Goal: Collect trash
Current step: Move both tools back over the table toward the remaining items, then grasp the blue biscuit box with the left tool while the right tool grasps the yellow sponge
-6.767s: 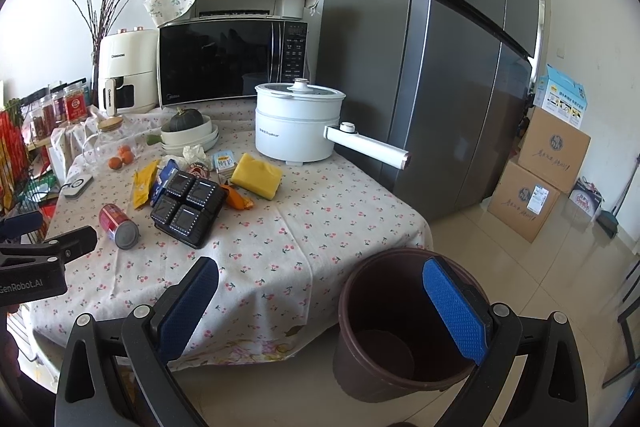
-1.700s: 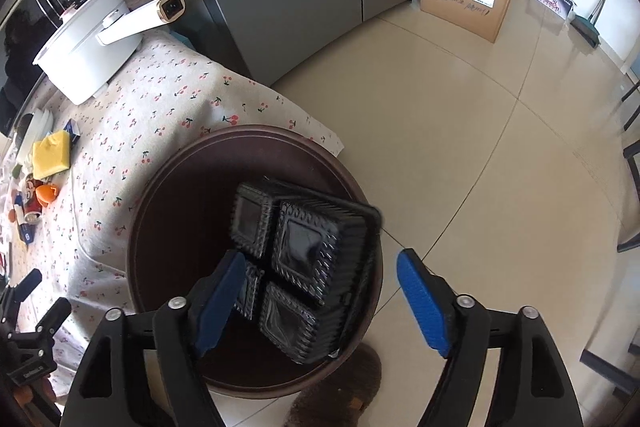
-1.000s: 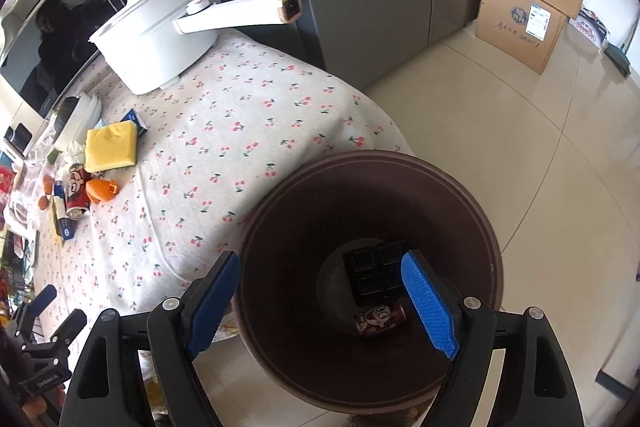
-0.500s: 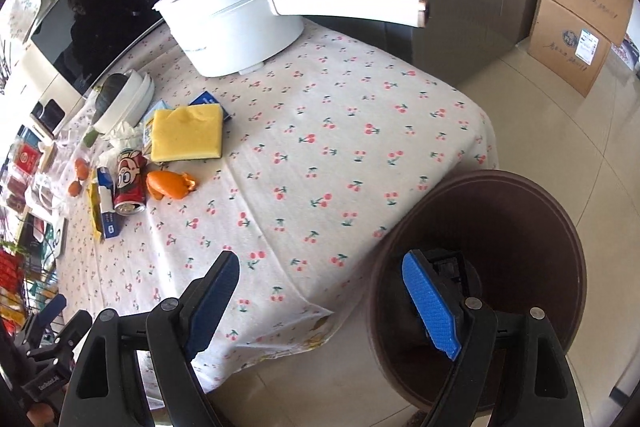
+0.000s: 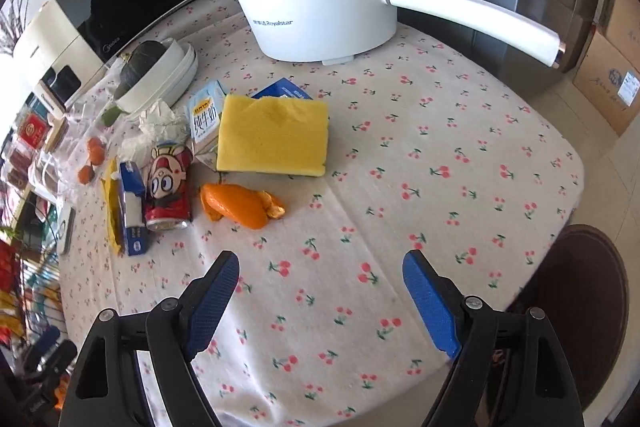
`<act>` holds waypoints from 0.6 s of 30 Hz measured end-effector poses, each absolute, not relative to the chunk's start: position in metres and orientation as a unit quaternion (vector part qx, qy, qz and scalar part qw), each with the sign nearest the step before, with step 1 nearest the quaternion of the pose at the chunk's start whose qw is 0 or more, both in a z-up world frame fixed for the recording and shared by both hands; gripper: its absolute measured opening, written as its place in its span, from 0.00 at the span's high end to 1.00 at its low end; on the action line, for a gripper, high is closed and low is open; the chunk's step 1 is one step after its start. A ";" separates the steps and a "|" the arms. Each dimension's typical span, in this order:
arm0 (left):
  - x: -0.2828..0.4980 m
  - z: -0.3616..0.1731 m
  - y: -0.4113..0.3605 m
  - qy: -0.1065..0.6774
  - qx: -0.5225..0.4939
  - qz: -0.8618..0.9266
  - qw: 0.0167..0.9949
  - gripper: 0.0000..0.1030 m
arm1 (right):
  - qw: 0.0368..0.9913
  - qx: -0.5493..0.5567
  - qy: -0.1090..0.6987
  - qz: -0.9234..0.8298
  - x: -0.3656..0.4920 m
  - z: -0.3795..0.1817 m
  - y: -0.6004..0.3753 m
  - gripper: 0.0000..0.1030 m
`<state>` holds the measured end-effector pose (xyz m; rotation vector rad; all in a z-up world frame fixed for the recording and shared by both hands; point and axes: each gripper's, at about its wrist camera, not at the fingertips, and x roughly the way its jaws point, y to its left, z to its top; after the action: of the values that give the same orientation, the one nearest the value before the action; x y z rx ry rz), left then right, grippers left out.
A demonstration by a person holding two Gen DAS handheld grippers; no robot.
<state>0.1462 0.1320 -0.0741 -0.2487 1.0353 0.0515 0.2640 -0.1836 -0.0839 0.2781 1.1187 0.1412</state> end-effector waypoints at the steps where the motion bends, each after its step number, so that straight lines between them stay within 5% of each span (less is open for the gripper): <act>1: 0.148 -0.073 0.134 0.491 -0.121 0.027 0.862 0.01 | 0.833 0.144 0.528 0.075 0.272 -0.085 -0.181 0.17; 7: 0.160 -0.073 0.135 0.492 -0.134 0.019 0.860 0.01 | 0.850 0.097 0.510 0.091 0.307 -0.077 -0.158 0.10; 18: 0.172 -0.085 0.142 0.510 -0.124 0.029 0.850 0.01 | 0.817 -0.230 0.500 0.174 0.341 -0.086 -0.106 0.10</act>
<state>0.1722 0.1416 -0.0854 -0.2619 1.0748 0.0611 0.3415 -0.1060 -0.0857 -0.4897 1.0651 0.3717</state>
